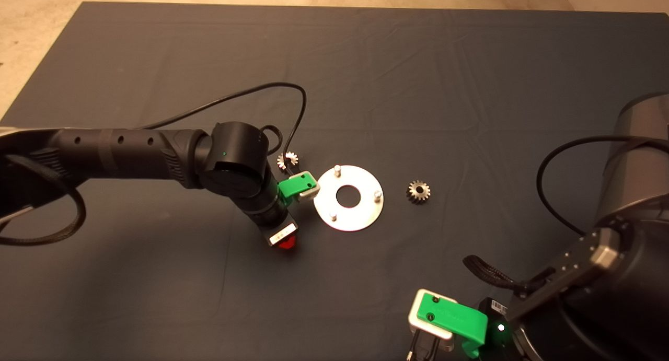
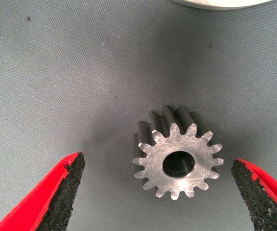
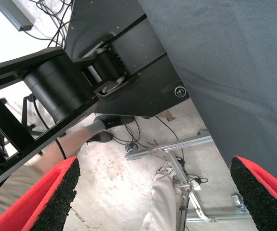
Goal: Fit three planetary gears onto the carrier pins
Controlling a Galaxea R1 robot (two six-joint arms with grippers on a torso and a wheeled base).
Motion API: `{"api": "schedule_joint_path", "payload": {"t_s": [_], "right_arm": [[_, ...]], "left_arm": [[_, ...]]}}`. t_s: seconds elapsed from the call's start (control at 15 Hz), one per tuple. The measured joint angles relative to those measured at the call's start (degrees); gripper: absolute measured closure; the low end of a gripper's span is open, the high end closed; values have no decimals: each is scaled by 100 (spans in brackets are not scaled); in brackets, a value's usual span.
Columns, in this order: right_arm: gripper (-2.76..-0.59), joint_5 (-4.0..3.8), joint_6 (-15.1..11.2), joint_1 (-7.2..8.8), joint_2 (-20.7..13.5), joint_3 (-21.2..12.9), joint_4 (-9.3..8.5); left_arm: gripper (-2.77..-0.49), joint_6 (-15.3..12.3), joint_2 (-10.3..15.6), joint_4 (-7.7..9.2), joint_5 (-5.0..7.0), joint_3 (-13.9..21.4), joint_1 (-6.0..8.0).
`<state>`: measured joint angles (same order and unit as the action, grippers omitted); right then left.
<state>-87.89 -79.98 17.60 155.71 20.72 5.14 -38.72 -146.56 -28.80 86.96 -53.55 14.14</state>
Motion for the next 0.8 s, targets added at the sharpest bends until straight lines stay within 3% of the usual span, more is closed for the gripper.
{"api": "schedule_joint_path", "payload": {"t_s": [0.27, 0.8], "right_arm": [[-233, 2, 0, 0, 0, 0, 0], [-233, 0, 0, 0, -2, 0, 0]], "left_arm": [[-209, -1, 0, -1, -38, 0, 0], [-181, -63, 0, 0, -242, 0, 0]]}}
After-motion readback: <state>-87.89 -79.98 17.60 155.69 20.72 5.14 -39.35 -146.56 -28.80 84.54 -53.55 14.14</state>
